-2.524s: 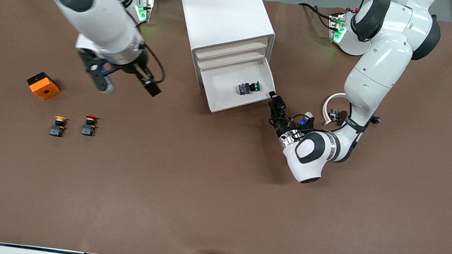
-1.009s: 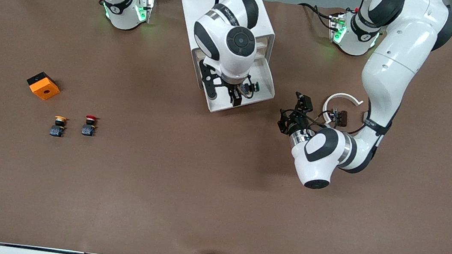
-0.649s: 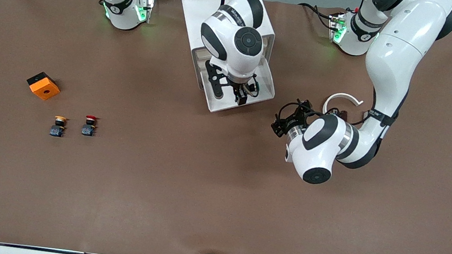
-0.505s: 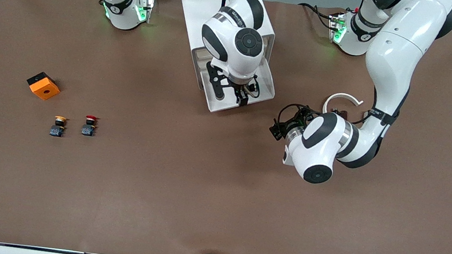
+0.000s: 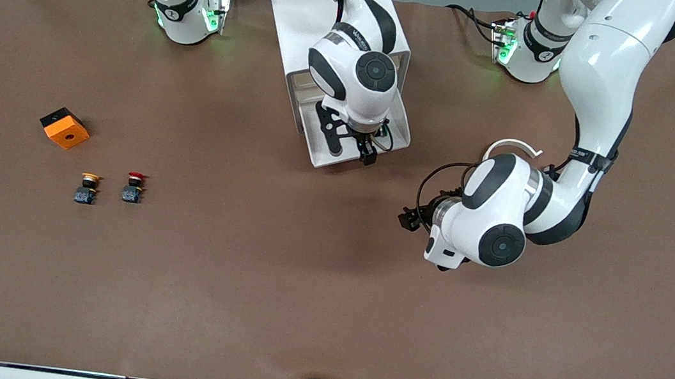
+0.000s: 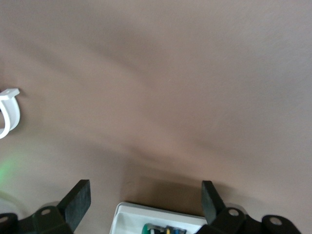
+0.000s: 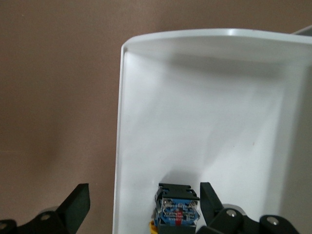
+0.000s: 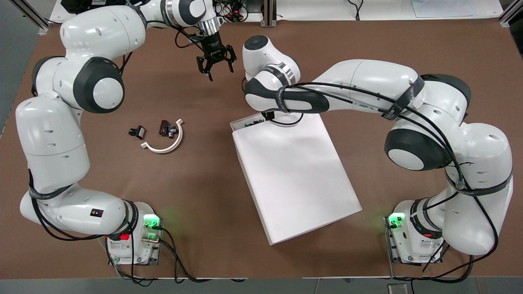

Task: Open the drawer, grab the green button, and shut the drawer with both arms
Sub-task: 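Lift the button out with the right gripper while the left gripper moves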

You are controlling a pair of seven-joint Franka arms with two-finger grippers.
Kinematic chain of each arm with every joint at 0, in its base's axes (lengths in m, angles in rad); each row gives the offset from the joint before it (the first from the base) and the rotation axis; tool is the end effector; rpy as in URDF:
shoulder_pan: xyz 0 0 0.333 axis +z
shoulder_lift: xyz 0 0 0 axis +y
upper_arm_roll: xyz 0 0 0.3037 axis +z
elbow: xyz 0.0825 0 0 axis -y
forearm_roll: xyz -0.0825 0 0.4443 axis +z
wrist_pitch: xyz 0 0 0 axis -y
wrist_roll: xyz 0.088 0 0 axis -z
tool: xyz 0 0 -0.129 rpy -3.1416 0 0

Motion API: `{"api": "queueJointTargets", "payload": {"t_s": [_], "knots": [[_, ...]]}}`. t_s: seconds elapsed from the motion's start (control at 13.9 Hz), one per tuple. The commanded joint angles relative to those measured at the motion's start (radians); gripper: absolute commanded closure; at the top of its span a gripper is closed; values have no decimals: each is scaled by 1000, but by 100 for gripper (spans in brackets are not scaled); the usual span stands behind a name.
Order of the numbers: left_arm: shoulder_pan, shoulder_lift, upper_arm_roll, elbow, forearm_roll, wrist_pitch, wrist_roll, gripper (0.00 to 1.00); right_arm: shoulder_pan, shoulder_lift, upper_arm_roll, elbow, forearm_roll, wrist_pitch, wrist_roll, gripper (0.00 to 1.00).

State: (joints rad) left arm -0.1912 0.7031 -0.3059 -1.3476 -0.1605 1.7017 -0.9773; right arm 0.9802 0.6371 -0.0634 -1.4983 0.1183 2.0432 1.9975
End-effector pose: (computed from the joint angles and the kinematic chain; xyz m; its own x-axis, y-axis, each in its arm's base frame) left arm 0.6524 -0.3359 0.2518 0.7421 0.4925 -0.4546 0.5174 -0.8521 -0.0785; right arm 0.4406 0.5978 0.2244 0.4269 -0.9041 -0.0187 -0.8980 -0.4263 0.1093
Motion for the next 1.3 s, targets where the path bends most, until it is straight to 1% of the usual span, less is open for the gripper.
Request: {"api": "queueJointTargets", "payload": {"t_s": [0.0, 0.07, 0.14, 0.29, 0.36, 0.65, 0.72, 0.79, 0.94, 1.01, 1.08, 1.15, 1.23], "knots": [[9, -48, 5, -73, 16, 55, 32, 0, 9, 15, 7, 29, 18, -6, 6, 0], [7, -50, 5, -71, 21, 68, 31, 0, 11, 15, 7, 29, 20, -6, 3, 0], [4, -56, 5, -71, 56, 73, 31, 0, 17, 15, 8, 27, 24, -8, 3, 0], [-4, -62, -10, -73, 186, 73, 29, 0, 22, 16, 10, 27, 24, -8, 3, 0], [-14, -62, -12, -73, 203, 73, 29, 0, 23, 18, 10, 24, 26, -6, 3, 0], [-17, -83, -13, -77, 208, 85, 52, 0, 32, 23, 11, 21, 30, -8, 3, 0], [-19, -99, -13, -103, 208, 114, 52, 0, 32, 26, 11, 21, 30, -8, 3, 0], [-19, -134, -13, -157, 208, 183, 52, 0, 32, 30, 11, 21, 30, -8, 1, 0], [-22, -216, -15, -307, 208, 342, 54, 0, 35, 36, 11, 21, 30, -8, 1, 0], [-22, -252, -28, -373, 210, 407, 54, 0, 37, 36, 11, 20, 29, -8, 0, 0], [-20, -273, -42, -416, 210, 462, 54, 0, 37, 36, 11, 20, 29, -8, 0, 0], [-22, -284, -51, -439, 220, 496, 54, 0, 38, 36, 11, 20, 29, -8, 0, 0], [-22, -286, -73, -443, 252, 507, 54, 0, 40, 39, 11, 18, 29, -8, -2, 9]]}}
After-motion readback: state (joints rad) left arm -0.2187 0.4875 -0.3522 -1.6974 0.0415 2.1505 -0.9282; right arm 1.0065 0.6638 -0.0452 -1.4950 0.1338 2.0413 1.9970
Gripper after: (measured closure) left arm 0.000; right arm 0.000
